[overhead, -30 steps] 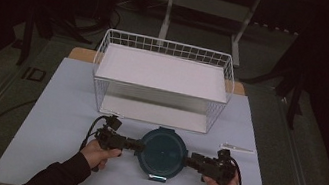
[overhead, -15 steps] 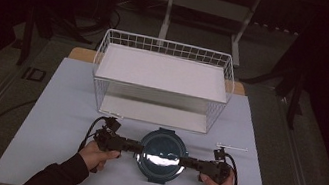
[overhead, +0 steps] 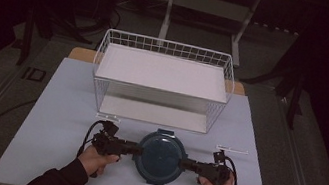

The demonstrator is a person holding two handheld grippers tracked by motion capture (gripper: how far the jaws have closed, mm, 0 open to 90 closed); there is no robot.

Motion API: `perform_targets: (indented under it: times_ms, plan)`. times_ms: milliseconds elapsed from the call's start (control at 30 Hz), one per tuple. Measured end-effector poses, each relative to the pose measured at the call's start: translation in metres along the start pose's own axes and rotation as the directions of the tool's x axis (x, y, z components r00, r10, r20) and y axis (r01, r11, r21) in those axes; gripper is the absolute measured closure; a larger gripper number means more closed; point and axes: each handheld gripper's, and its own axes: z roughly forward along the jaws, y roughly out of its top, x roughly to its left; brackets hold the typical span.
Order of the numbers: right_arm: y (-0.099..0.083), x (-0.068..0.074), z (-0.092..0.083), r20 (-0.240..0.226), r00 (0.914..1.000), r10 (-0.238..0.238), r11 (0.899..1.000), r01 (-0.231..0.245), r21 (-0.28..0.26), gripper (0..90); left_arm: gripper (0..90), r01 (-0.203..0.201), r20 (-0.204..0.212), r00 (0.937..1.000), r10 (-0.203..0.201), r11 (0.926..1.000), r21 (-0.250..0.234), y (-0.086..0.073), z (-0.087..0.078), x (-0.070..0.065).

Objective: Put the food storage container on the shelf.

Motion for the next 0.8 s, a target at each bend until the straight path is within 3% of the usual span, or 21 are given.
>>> perform_targets:
  times_ms: [133, 400, 633, 800]
  plan:
    - [-0.002, 0.001, -0.001, -0.004, 0.9999, 0.011, 1.000, -0.011, -0.010, 57.0, 56.3, 0.004, -0.008, 1.0000, -0.004, 1.0000, 0.006, 0.000, -0.001, -0.003]
    - [0.005, 0.006, 0.001, 0.007, 0.9995, -0.032, 0.999, 0.032, -0.011, 57.2, 56.8, -0.004, -0.021, 0.9998, 0.004, 1.0000, -0.002, 0.004, -0.007, -0.004]
    - [0.026, 0.012, 0.005, -0.002, 0.9971, -0.076, 0.997, 0.076, -0.034, 57.2, 56.8, -0.046, -0.033, 0.9984, 0.046, 0.9985, -0.029, 0.016, -0.018, -0.003]
    - [0.038, 0.014, 0.013, -0.008, 0.9948, -0.102, 0.994, 0.102, -0.032, 57.2, 56.7, -0.080, -0.067, 0.9947, 0.078, 0.9960, -0.039, 0.026, -0.026, 0.000]
